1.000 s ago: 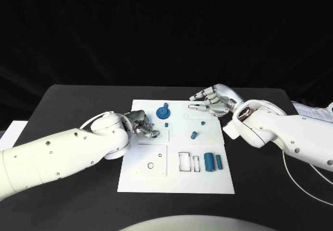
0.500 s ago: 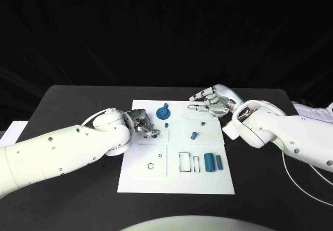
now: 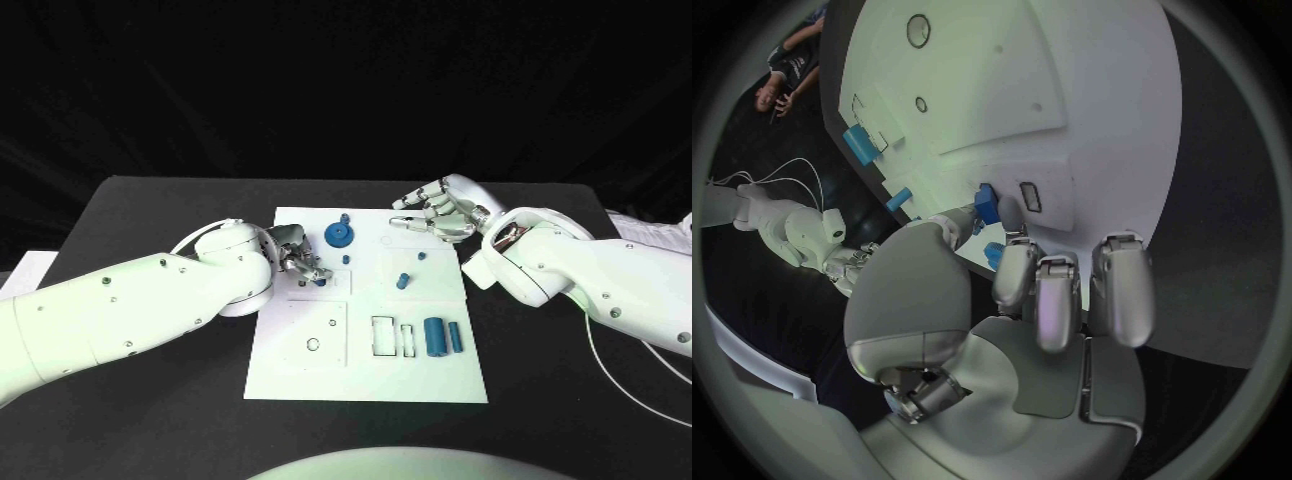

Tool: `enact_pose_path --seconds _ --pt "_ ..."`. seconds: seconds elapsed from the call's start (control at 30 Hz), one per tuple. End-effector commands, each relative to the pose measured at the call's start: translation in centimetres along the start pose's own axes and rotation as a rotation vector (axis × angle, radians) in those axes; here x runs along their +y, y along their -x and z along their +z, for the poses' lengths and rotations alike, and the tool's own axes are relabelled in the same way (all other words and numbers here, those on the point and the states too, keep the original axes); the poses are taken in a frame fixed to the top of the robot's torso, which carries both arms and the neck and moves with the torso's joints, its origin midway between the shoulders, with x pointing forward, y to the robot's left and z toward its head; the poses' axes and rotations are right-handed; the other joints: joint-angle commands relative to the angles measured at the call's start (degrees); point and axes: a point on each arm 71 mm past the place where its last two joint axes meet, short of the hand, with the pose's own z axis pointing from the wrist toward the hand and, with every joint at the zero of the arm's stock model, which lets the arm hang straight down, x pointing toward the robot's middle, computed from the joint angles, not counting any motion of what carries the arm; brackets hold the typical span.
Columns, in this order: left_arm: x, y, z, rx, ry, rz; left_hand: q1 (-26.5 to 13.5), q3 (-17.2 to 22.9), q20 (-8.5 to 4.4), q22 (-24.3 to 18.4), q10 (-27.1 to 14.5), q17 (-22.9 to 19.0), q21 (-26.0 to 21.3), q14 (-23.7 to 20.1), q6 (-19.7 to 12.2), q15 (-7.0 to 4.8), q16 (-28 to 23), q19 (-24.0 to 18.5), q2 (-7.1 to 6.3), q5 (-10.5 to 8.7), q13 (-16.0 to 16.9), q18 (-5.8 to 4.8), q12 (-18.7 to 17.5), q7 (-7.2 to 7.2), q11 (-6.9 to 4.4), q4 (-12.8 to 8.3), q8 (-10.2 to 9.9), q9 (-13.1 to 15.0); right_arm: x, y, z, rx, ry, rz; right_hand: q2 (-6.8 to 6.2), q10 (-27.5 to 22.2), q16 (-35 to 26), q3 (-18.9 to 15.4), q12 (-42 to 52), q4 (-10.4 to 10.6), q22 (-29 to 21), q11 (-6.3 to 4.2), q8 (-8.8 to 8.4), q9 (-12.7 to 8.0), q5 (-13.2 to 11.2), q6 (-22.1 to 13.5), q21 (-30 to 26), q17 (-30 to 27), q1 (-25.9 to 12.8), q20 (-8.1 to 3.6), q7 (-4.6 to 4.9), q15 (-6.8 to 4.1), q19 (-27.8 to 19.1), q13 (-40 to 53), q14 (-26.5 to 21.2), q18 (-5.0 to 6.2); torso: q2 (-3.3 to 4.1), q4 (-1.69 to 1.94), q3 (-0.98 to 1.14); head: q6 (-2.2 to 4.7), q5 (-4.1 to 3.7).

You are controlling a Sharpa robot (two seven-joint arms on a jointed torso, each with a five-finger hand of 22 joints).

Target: Assemble the parts on the task board

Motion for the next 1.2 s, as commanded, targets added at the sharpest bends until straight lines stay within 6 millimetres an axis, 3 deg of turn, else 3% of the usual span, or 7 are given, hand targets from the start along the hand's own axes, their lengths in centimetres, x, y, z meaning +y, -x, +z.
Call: enact_pose_path --seconds 0.03,0.43,1.2 --pt "0.0 -0.35 0.05 0.042 0.008 0.021 -0.8 -0.5 -0.46 6.3 0.4 15.1 0.3 6.0 0.4 -0.29 0.2 1.7 0.1 0.21 0.1 -0.58 0.2 0.13 -0.15 0.0 -0.1 0.1 0.08 -0.14 -0.01 0.013 0.01 -0.002 0.37 -0.2 -0.3 -0.4 -0.3 0.0 -0.1 -0.14 0.09 0.0 0.2 0.4 -0.2 7.4 -0.3 0.14 -0.08 -0.17 -0.4 -0.1 4.2 0.64 0.0 0.03 -0.04 -0.05 -0.05" --pt "-0.18 -0.23 0.14 0.03 0.007 0.014 -2.0 -5.4 -0.49 6.5 0.6 15.1 0.3 6.0 0.9 -0.3 0.2 1.8 0.84 0.24 0.4 -0.61 0.5 0.09 -0.17 2.2 -0.1 0.5 0.1 -0.16 -0.01 0.013 0.011 -0.002 0.37 -0.3 -0.3 -0.6 -0.3 0.0 -0.2 -0.14 0.08 0.0 0.3 0.4 -0.3 7.3 -0.4 0.14 -0.08 -0.17 -0.5 -0.2 4.2 0.67 0.02 0.02 -0.06 -0.04 -0.11" --pt "-0.3 -0.08 0.19 0.017 0.008 0.006 -3.8 -15.7 -0.54 7.1 0.8 15.1 0.4 6.0 1.5 -0.35 0.2 2.0 3.33 0.56 0.8 -0.69 0.7 0.0 -0.24 2.6 -0.7 0.9 0.02 -0.09 0.01 0.011 0.009 0.0 0.55 -0.4 -0.6 -1.2 -0.5 0.3 -0.6 -0.12 0.05 0.0 0.5 0.4 -0.5 7.0 -1.0 0.14 -0.07 -0.17 -0.6 -0.4 4.1 0.74 -0.03 0.02 -0.07 -0.21 -0.22"
